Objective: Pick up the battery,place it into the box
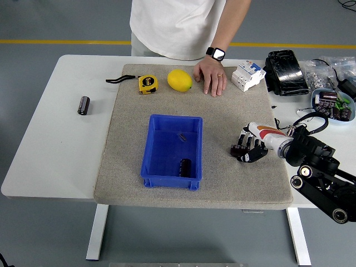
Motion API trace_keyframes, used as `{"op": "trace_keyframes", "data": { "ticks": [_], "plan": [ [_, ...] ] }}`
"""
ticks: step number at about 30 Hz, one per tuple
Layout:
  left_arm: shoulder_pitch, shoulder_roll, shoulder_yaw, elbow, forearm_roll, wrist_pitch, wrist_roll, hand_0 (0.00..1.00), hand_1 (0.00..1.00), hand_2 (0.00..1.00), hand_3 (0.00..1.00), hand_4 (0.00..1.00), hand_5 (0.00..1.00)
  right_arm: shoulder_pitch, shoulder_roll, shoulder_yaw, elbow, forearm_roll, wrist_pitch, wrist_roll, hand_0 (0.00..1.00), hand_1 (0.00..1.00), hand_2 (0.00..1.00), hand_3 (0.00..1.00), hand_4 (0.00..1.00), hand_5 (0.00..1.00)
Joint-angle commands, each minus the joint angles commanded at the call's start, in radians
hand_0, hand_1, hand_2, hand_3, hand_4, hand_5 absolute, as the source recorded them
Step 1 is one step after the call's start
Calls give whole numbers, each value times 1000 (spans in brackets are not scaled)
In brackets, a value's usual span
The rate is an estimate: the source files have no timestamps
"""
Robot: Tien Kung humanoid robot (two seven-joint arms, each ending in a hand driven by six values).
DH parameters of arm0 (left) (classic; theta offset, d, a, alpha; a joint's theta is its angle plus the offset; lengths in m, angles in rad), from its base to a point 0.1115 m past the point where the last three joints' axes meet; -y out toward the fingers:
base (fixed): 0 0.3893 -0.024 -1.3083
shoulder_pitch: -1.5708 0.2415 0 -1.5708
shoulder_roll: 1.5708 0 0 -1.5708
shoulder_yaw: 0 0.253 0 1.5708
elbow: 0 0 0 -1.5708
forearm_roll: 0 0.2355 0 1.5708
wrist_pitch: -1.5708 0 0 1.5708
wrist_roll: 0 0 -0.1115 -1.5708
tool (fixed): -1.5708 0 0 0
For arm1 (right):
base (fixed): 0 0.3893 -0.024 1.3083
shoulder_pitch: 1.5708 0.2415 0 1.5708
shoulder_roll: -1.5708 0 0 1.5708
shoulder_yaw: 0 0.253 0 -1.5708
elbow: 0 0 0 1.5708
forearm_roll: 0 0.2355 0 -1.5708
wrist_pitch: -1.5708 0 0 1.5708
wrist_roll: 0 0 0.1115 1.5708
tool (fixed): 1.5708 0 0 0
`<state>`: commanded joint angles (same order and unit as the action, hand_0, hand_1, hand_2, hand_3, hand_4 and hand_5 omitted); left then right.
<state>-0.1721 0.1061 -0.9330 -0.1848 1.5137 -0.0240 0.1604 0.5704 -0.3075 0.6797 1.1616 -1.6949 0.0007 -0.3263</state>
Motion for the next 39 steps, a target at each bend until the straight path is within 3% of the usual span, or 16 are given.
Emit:
{"op": "trace_keyframes", "data": {
  "ticks": [30,39],
  "plan": [
    [1,-3,11,-2,-11,-2,1,609,592,647,714,722,710,-25,-4,103,-26,377,60,-51,263,236,313,467,897,37],
    [1,-2,8,-2,-6,-3,2,609,591,646,714,722,710,-28,-6,109,-19,414,74,-52,263,236,314,465,905,35]
  ]
}}
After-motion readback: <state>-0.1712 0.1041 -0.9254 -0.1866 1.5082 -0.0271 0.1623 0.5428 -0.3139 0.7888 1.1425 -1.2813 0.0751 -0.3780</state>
